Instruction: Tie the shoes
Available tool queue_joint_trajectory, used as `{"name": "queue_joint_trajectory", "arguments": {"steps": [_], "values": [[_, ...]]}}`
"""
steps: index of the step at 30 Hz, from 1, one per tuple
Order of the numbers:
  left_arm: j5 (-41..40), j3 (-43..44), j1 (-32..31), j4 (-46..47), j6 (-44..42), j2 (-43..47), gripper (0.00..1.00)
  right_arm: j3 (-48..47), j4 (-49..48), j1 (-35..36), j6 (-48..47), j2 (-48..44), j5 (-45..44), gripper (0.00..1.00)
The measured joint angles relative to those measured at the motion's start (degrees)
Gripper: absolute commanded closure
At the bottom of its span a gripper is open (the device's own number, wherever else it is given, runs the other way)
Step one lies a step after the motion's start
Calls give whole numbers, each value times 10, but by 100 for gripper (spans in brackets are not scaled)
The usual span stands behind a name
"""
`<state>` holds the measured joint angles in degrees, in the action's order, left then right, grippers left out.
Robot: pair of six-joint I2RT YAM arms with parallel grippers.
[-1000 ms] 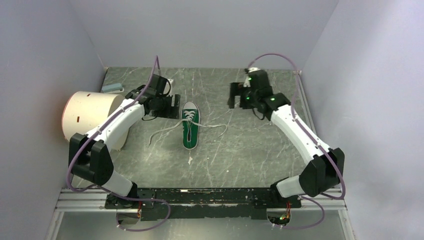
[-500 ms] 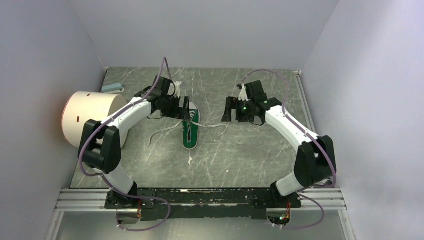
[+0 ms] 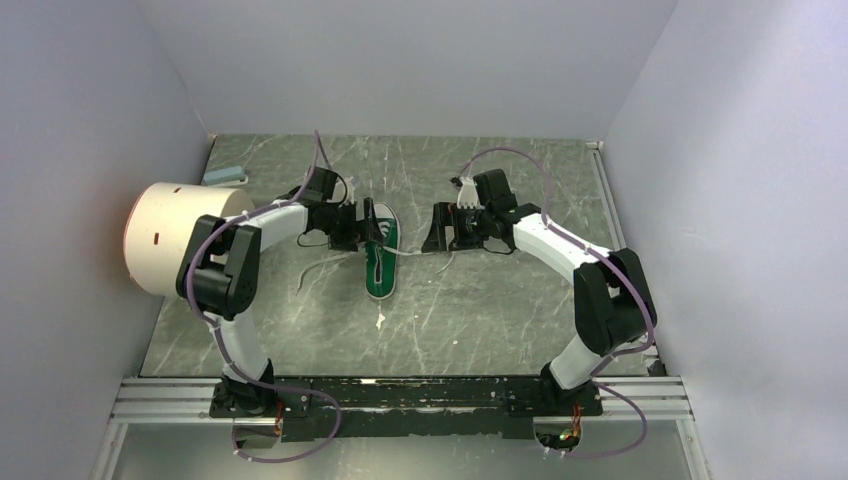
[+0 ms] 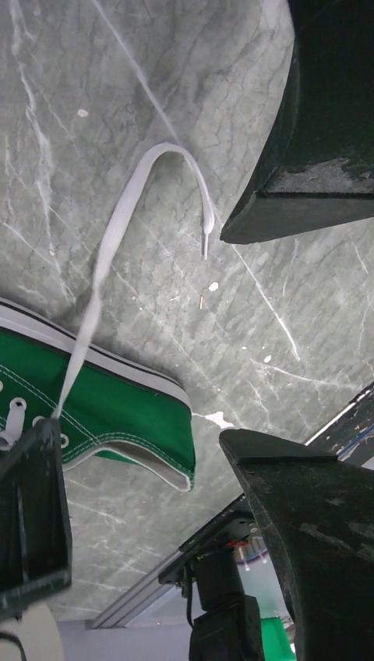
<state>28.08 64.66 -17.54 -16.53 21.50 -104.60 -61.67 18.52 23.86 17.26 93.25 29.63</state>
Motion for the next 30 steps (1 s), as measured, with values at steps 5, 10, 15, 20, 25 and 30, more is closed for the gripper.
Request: {"name": "queue_joint_trajectory", "arguments": {"steps": [5,10,15,20,25,30], "values": [[6,0,-2,14,24,-24,16,31,-24,0,5,-14,12,8],[31,-10,-24,65,55,-39,22,40,-21,-1,0,-20,-1,8],[42,-10,-66,114,99,-54,20,45,-15,-9,-4,-36,-21,8],[42,-10,-91,119,112,-52,5,46,-11,-17,-10,-44,-35,8],[12,-2,-85,42,46,6,3,31,20,-17,-31,-43,-63,8],[-47,43,-70,-22,-141,60,10,19,35,-17,-42,-44,-80,8]]}}
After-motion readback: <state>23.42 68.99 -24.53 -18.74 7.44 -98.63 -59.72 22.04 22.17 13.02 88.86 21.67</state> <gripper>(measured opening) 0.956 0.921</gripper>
